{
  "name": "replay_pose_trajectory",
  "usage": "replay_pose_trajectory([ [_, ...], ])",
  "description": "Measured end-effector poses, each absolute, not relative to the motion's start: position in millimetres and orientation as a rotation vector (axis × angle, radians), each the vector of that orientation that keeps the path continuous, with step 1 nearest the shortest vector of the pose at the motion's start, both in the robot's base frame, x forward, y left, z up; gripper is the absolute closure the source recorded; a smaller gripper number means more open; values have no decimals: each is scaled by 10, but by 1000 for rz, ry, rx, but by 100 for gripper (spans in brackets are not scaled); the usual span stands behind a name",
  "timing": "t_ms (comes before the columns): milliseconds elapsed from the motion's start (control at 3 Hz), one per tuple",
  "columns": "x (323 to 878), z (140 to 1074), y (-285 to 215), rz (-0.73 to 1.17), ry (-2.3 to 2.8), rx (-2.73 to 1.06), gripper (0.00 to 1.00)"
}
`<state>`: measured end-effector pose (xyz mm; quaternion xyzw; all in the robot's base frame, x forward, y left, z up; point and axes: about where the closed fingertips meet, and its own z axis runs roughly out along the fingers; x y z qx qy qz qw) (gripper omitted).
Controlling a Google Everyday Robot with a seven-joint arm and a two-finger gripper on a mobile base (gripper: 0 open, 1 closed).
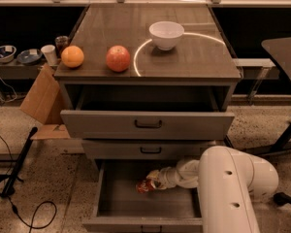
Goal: Place coke can into bottom drawer
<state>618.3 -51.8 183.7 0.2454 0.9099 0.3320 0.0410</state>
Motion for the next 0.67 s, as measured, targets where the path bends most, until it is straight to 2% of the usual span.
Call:
replay_pose_trajectory([
  [333,6162,1808,-538,1010,2792,772,0],
  [667,6162,1808,-538,1010,2792,772,0],
])
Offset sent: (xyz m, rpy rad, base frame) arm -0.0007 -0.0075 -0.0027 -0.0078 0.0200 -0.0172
